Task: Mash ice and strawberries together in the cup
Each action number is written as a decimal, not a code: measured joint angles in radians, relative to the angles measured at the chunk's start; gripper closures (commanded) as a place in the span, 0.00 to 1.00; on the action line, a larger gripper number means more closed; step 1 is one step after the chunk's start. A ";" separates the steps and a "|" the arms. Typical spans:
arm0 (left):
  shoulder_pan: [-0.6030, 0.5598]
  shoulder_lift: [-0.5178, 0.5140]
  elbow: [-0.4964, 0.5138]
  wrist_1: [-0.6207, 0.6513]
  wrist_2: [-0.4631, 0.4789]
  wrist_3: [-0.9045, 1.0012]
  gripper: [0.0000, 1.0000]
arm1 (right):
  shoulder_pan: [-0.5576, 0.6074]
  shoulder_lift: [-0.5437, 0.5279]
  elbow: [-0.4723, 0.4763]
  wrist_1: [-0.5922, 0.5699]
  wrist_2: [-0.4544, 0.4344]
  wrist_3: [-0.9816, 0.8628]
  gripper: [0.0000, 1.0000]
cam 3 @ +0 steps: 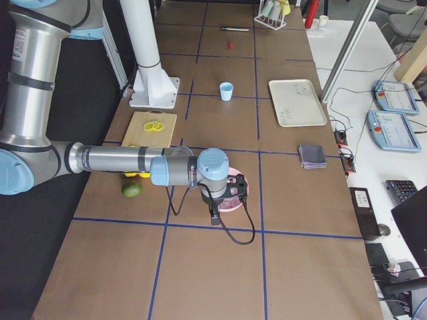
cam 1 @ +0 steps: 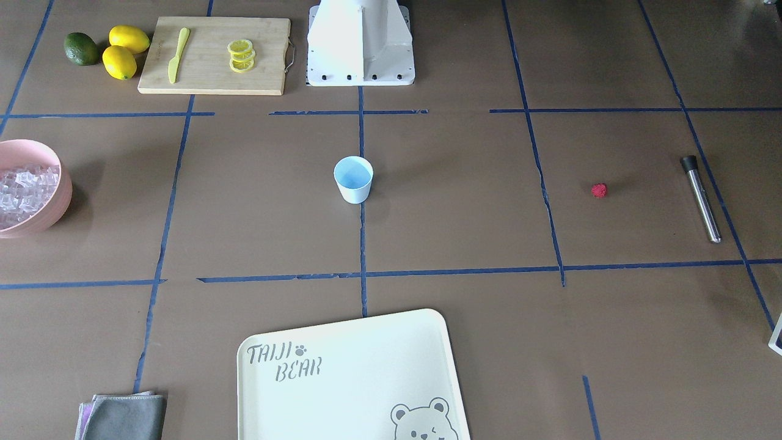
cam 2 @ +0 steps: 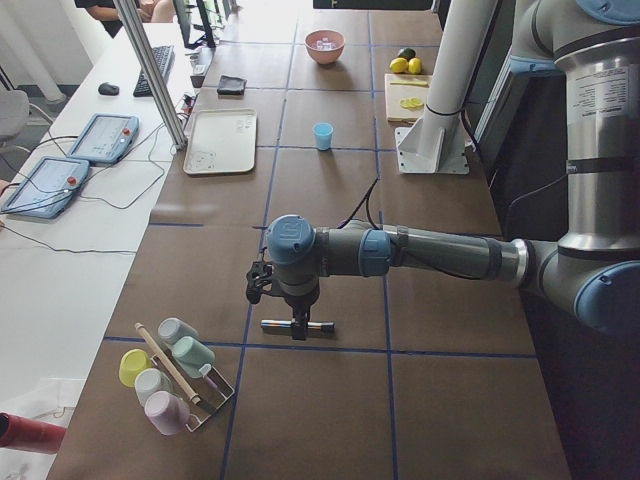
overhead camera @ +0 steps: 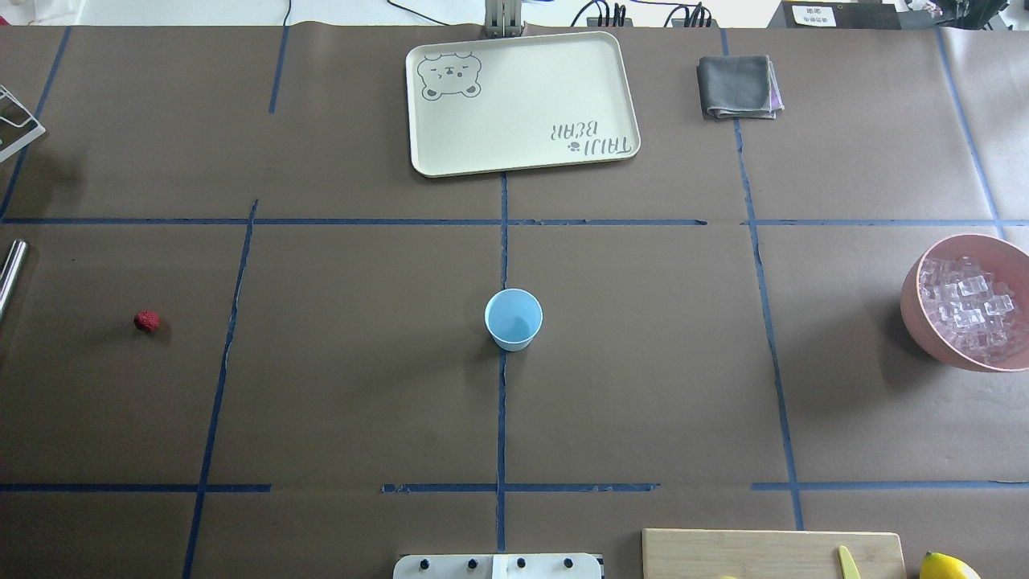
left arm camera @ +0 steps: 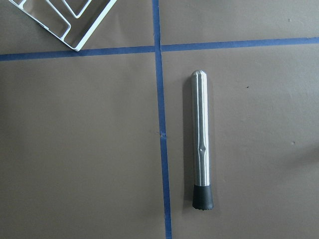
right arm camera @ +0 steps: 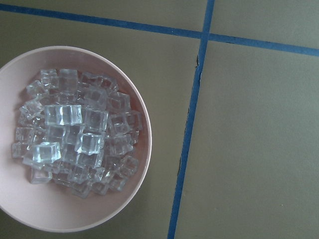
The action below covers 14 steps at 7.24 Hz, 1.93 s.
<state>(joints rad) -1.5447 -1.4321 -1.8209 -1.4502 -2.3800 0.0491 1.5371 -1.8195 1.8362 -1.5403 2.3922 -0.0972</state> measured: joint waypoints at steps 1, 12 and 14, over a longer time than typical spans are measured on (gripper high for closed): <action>0.000 0.001 0.000 0.000 0.001 0.000 0.00 | 0.000 -0.002 0.005 0.001 0.016 0.003 0.01; 0.001 0.004 0.002 -0.001 0.002 0.000 0.00 | -0.355 0.003 0.029 0.277 -0.070 0.900 0.04; 0.001 0.004 0.001 -0.001 0.002 0.000 0.00 | -0.399 0.008 0.027 0.284 -0.098 0.957 0.06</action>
<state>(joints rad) -1.5436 -1.4281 -1.8199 -1.4511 -2.3777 0.0491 1.1377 -1.8115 1.8636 -1.2559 2.2943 0.8599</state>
